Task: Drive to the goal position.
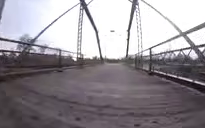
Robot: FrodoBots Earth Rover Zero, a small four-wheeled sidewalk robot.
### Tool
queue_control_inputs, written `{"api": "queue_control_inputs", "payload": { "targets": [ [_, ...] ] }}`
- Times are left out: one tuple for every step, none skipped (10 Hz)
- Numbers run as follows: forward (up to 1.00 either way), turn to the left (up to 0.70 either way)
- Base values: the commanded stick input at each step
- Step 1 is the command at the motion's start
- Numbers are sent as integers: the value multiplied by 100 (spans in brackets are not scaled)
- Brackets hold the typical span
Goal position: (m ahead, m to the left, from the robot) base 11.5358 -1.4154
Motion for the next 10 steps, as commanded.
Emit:
{"api": "queue_control_inputs", "payload": {
  "targets": [
    [100, -28],
    [100, -7],
    [100, 0],
    [100, 0],
    [100, 0],
    [100, 0],
    [100, 0],
    [100, 0],
    [100, 0],
    [100, 0]
  ]
}}
